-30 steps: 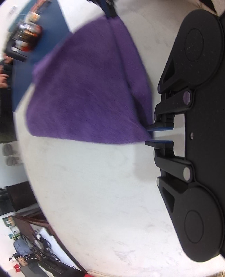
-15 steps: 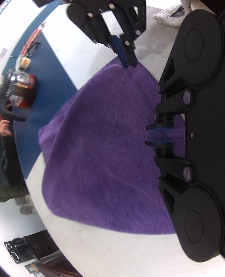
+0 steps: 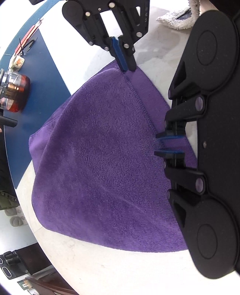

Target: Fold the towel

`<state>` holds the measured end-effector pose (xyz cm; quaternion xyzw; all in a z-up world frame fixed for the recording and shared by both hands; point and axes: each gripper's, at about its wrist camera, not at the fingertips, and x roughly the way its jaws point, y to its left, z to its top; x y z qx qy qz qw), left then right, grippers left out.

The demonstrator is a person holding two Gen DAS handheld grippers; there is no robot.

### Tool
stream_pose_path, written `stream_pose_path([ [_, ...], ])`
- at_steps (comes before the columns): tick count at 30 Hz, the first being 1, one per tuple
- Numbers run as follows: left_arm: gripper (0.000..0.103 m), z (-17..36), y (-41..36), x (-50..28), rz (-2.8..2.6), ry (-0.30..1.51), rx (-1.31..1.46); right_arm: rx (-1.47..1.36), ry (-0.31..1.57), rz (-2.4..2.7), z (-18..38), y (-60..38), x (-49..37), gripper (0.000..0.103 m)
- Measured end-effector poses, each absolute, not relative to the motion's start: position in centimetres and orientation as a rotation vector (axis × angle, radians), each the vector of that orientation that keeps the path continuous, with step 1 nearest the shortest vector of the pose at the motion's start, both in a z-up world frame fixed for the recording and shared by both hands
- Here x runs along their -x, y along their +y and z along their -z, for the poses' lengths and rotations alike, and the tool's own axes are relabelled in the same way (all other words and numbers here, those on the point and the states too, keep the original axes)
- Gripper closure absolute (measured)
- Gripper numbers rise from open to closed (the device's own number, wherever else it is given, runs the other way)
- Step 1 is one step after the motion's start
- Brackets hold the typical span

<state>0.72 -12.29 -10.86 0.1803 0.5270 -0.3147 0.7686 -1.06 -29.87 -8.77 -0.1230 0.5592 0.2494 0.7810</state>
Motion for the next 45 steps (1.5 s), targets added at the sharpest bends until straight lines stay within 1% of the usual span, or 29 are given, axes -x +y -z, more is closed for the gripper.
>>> stream_pose_path([
  [7,0.091,11.3,-11.8,0.0,0.674,1.144,-0.363,0.256,1.204,-0.537,8.9,-30.0,1.0,0.097],
  [9,0.091,11.4,-11.6,-0.1,0.67,1.147,-0.351,0.228,1.211,-0.531,8.9,-30.1,0.9,0.091],
  [10,0.091,11.5,-11.5,-0.1,0.668,1.148,-0.344,0.212,1.213,-0.523,8.8,-30.3,0.9,0.085],
  [11,0.091,11.6,-11.4,-0.1,0.666,1.15,-0.336,0.199,1.208,-0.507,8.6,-30.5,1.0,0.081],
  [12,0.091,11.4,-11.4,0.1,0.664,1.15,-0.333,0.191,1.195,-0.487,8.1,-30.7,1.2,0.08],
  [13,0.091,11.3,-11.3,0.2,0.662,1.149,-0.33,0.173,1.183,-0.468,7.5,-31.1,1.4,0.075],
  [14,0.09,11.3,-11.3,0.4,0.661,1.148,-0.328,0.144,1.177,-0.453,7.1,-31.5,1.5,0.067],
  [15,0.09,11.3,-11.2,0.5,0.659,1.146,-0.326,0.106,1.172,-0.434,6.7,-32.1,1.5,0.064],
  [17,0.089,11.3,-11.2,0.7,0.657,1.138,-0.329,0.053,1.17,-0.408,6.6,-33.0,1.1,0.063],
  [24,0.088,11.2,-11.2,1.0,0.653,1.131,-0.331,-0.051,1.178,-0.369,7.7,-33.9,-1.5,0.063],
  [28,0.088,11.1,-11.2,1.0,0.65,1.128,-0.324,-0.056,1.209,-0.38,8.7,-33.7,-2.0,0.064],
  [30,0.088,11.2,-11.2,1.0,0.648,1.126,-0.322,-0.057,1.215,-0.381,9.2,-33.8,-1.9,0.067],
  [31,0.088,11.2,-11.3,1.0,0.647,1.126,-0.321,-0.059,1.214,-0.38,9.2,-33.8,-1.8,0.07],
  [32,0.088,11.1,-11.2,1.1,0.647,1.125,-0.321,-0.063,1.215,-0.38,9.2,-33.9,-1.7,0.076],
  [33,0.088,11.1,-11.2,1.1,0.647,1.125,-0.322,-0.069,1.22,-0.382,9.2,-34.0,-1.7,0.08],
  [34,0.088,11.1,-11.2,1.0,0.647,1.125,-0.322,-0.073,1.223,-0.384,9.2,-34.0,-1.7,0.089],
  [35,0.088,11.1,-11.2,1.0,0.647,1.124,-0.323,-0.078,1.227,-0.389,9.2,-34.1,-1.5,0.094],
  [37,0.088,11.1,-11.1,1.0,0.646,1.122,-0.324,-0.087,1.233,-0.397,9.3,-34.2,-1.3,0.094],
  [41,0.088,11.1,-11.1,1.1,0.643,1.118,-0.324,-0.105,1.227,-0.402,9.2,-34.4,-1.3,0.099],
  [45,0.088,11.0,-11.0,1.2,0.643,1.115,-0.324,-0.131,1.204,-0.426,8.5,-34.6,-1.1,0.099],
])
